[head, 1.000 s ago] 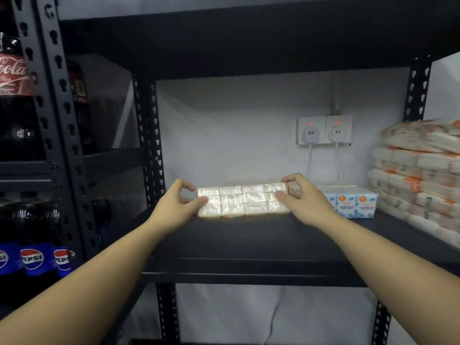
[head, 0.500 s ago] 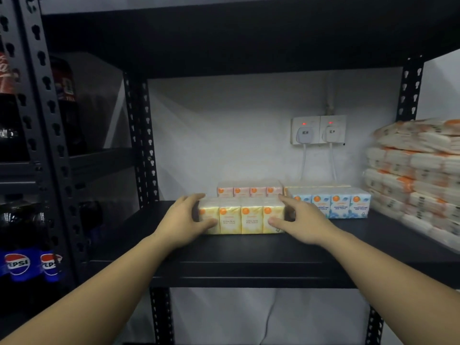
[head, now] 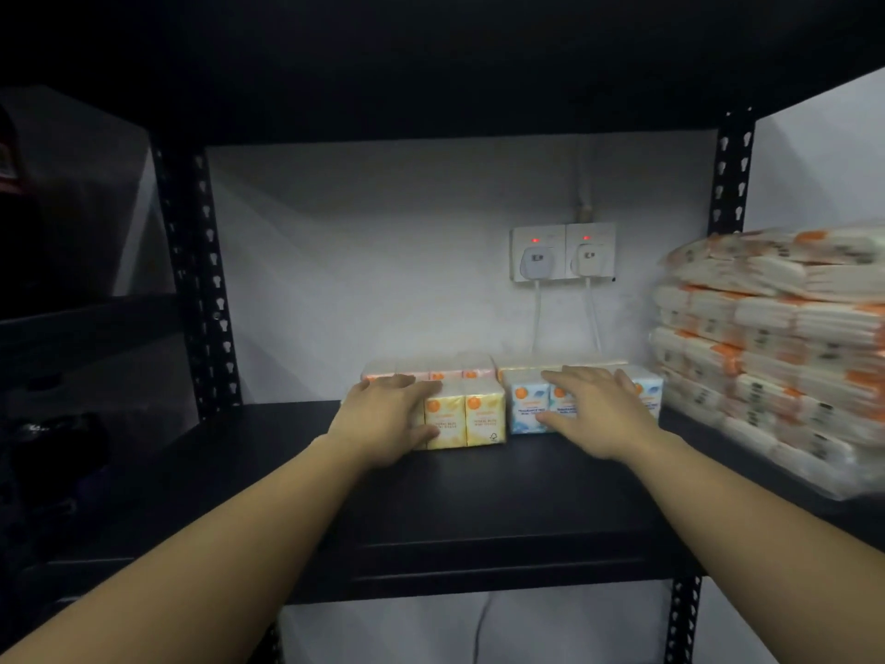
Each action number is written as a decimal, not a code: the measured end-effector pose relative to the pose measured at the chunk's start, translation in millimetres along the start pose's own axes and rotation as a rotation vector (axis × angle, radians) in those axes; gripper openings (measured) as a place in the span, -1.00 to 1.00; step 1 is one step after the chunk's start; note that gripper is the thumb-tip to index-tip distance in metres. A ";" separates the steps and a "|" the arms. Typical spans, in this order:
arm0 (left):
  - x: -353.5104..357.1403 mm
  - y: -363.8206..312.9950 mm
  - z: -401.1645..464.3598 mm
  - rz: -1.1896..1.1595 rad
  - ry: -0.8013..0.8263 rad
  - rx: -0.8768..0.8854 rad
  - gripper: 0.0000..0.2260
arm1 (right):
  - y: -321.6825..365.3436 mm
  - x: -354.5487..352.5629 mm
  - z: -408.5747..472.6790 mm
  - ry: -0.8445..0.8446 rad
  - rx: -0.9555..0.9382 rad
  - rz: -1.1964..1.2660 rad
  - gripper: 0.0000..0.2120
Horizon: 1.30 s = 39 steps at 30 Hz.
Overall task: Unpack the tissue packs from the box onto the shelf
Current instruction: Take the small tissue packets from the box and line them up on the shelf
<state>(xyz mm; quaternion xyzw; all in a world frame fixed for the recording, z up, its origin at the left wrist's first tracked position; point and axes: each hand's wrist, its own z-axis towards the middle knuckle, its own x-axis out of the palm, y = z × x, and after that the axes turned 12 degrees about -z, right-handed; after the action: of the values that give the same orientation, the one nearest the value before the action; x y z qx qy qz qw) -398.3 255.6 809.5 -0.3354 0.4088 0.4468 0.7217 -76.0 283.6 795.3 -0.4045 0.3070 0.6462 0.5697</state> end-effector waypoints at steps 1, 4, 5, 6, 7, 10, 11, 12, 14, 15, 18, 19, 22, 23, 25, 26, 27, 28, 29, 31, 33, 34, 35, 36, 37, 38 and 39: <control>1.7 1.7 5.5 -0.009 0.004 0.003 -0.39 | -1.5 3.4 0.7 -0.016 -0.001 -0.001 -0.36; 6.7 8.2 16.5 -0.027 0.014 0.021 -0.39 | -5.0 9.8 1.3 -0.045 -0.011 0.007 -0.43; 8.0 10.4 19.0 -0.030 0.017 0.028 -0.39 | -5.7 11.2 1.7 -0.048 -0.015 0.017 -0.44; 9.2 11.8 21.6 -0.031 0.020 0.033 -0.39 | -6.2 12.4 2.4 -0.050 -0.018 0.025 -0.45; 10.0 12.8 23.7 -0.030 0.023 0.037 -0.39 | -6.5 13.6 3.1 -0.053 -0.019 0.031 -0.46; 11.3 12.3 28.7 -0.033 0.032 0.033 -0.39 | -6.3 16.2 6.0 -0.064 -0.013 0.041 -0.49; 11.7 11.7 29.6 -0.034 0.030 0.030 -0.39 | -6.0 16.7 6.9 -0.062 -0.008 0.043 -0.50; 12.1 10.9 30.1 -0.034 0.024 0.027 -0.39 | -5.4 17.0 7.8 -0.058 -0.004 0.046 -0.51; 12.4 9.8 30.4 -0.033 0.017 0.023 -0.40 | -4.3 17.6 9.5 -0.055 0.001 0.049 -0.52; 12.5 9.9 30.0 -0.033 0.017 0.021 -0.40 | -3.8 17.8 10.3 -0.055 -0.001 0.049 -0.52; 12.2 10.2 28.6 -0.037 0.020 0.009 -0.39 | -2.6 17.3 11.8 -0.050 -0.003 0.056 -0.52; 11.7 10.2 28.4 -0.035 0.025 0.007 -0.39 | -2.3 17.0 11.8 -0.045 -0.002 0.060 -0.53; 10.7 9.2 28.6 -0.031 0.037 -0.003 -0.39 | -1.1 15.8 10.4 -0.042 -0.006 0.064 -0.53; 10.3 8.5 28.5 -0.033 0.039 -0.008 -0.39 | -0.9 15.1 9.6 -0.040 -0.008 0.064 -0.53; 10.1 6.8 27.9 -0.025 0.040 -0.016 -0.39 | -0.6 12.6 8.9 -0.027 -0.015 0.059 -0.52; 10.3 5.3 27.0 -0.014 0.044 -0.022 -0.39 | -0.4 10.5 8.3 -0.011 -0.018 0.046 -0.50; 10.1 3.7 26.3 -0.005 0.050 -0.030 -0.38 | 0.0 7.8 8.0 0.008 -0.022 0.026 -0.48; 9.7 1.6 24.4 -0.003 0.054 -0.042 -0.37 | 1.0 4.6 6.4 0.028 -0.026 0.002 -0.45; 9.1 -1.0 21.5 -0.007 0.053 -0.052 -0.36 | 2.4 1.4 3.8 0.043 -0.030 -0.019 -0.42; 7.4 -7.2 11.7 -0.024 0.030 -0.060 -0.33 | 7.1 -5.5 -4.7 0.058 -0.042 -0.034 -0.35; 2.7 -14.2 -4.0 -0.052 -0.002 -0.051 -0.31 | 15.1 -13.6 -17.6 0.060 -0.060 0.000 -0.31; 0.1 -17.5 -14.1 -0.065 -0.013 -0.044 -0.31 | 20.3 -17.8 -26.1 0.062 -0.069 0.032 -0.30; -2.6 -20.5 -26.2 -0.075 -0.022 -0.037 -0.31 | 26.2 -22.0 -36.0 0.064 -0.080 0.068 -0.29; -4.9 -23.3 -39.7 -0.087 -0.030 -0.033 -0.32 | 32.9 -26.1 -47.4 0.066 -0.091 0.104 -0.28; -6.7 -26.1 -54.7 -0.100 -0.034 -0.034 -0.32 | 39.9 -29.8 -59.9 0.066 -0.103 0.134 -0.27; -7.9 -29.4 -70.6 -0.112 -0.037 -0.037 -0.32 | 47.3 -33.2 -73.2 0.062 -0.119 0.154 -0.26; -8.5 -32.6 -87.6 -0.124 -0.039 -0.041 -0.32 | 55.2 -36.1 -87.1 0.054 -0.137 0.163 -0.24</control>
<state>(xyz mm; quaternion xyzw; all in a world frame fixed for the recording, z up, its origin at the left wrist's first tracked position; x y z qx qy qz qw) -395.9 165.8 782.4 -0.3660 0.3640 0.4157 0.7488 -114.5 182.3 781.0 -0.4333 0.3093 0.6988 0.4778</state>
